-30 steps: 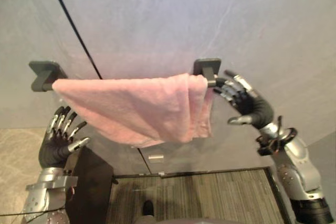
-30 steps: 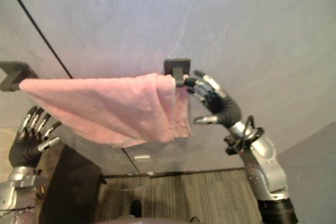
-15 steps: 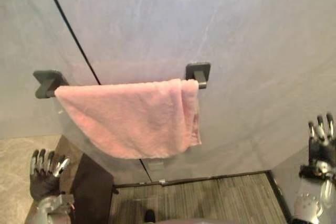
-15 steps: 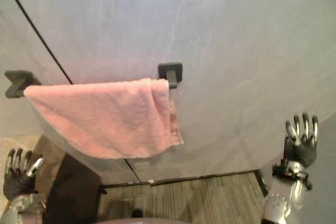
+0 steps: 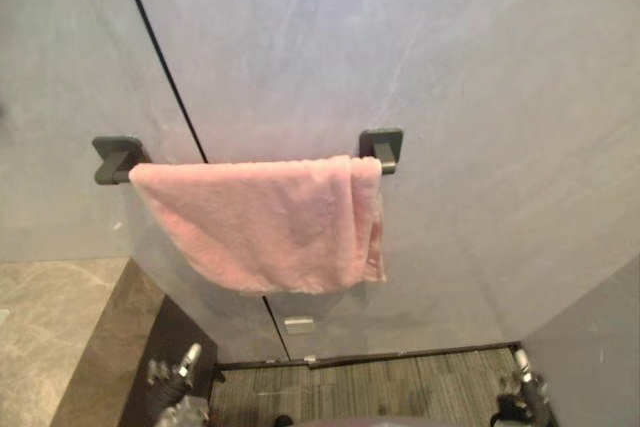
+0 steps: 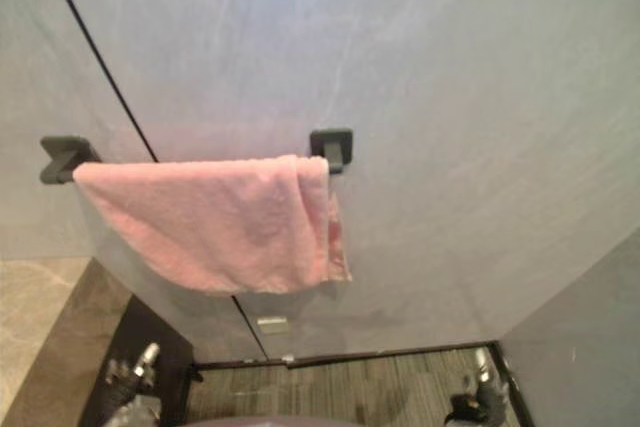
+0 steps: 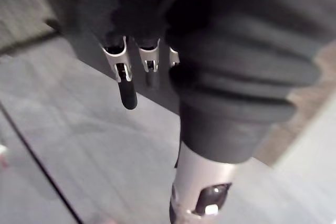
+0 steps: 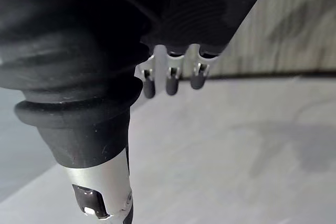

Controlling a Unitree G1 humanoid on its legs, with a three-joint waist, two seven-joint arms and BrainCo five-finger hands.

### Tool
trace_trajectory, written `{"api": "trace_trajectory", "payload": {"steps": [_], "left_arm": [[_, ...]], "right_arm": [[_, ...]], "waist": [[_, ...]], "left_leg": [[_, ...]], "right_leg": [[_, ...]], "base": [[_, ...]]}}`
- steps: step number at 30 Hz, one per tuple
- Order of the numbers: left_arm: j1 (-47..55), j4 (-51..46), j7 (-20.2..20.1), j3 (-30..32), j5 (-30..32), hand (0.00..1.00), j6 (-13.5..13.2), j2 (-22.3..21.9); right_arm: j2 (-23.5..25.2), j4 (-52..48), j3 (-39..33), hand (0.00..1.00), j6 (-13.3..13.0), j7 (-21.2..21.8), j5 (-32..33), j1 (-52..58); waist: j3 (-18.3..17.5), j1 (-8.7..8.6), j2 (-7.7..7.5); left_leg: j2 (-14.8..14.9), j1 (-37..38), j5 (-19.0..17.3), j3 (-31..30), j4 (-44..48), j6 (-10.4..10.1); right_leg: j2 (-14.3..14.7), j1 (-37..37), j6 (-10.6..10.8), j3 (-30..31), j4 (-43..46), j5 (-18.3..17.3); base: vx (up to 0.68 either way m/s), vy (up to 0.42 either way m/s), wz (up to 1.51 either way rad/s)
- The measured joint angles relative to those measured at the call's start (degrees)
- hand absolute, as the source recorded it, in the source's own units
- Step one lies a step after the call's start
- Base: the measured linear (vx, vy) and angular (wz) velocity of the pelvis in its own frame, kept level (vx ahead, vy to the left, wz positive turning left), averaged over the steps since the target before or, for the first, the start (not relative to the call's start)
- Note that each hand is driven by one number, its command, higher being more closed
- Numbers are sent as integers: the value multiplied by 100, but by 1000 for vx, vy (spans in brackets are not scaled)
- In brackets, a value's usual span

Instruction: Organize washtable

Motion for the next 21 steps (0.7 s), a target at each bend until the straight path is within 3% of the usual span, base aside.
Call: {"api": "trace_trajectory", "payload": {"steps": [5, 11, 13, 21], "left_arm": [[-96, 2000, 596, 199, 281, 0, 7, -22], [-266, 2880, 774, 314, 1043, 0, 155, 91], [-313, 2950, 735, 250, 1275, 0, 228, 186], [-697, 3205, 568, -1032, 2646, 0, 526, 846]], "right_arm": [[-5, 1513, -71, 0, 494, -278, -1217, -32], [-107, 2005, -40, 0, 676, -412, -2706, -150], [-154, 2127, 51, 0, 698, -402, -2858, -228], [-396, 2336, 1010, 0, 753, -155, -3770, -589]], "waist": [[7, 1, -28], [9, 6, -162], [20, -7, -186], [179, -19, -223]], "left_leg": [[-14, -7, -53, 4, -1, -2], [-20, -5, -85, -13, -1, -34], [-25, 3, -84, -16, -1, -37], [-32, 22, -149, -15, -1, -73]], "right_leg": [[-9, 7, -26, -2, -21, -52], [-13, 27, 0, -24, -21, -83], [-15, 47, 1, -26, -28, -83], [-12, 97, 6, -10, -120, -92]], "base": [[35, -5, 0], [60, -13, 2], [59, -13, 1], [23, -8, -1]]}}
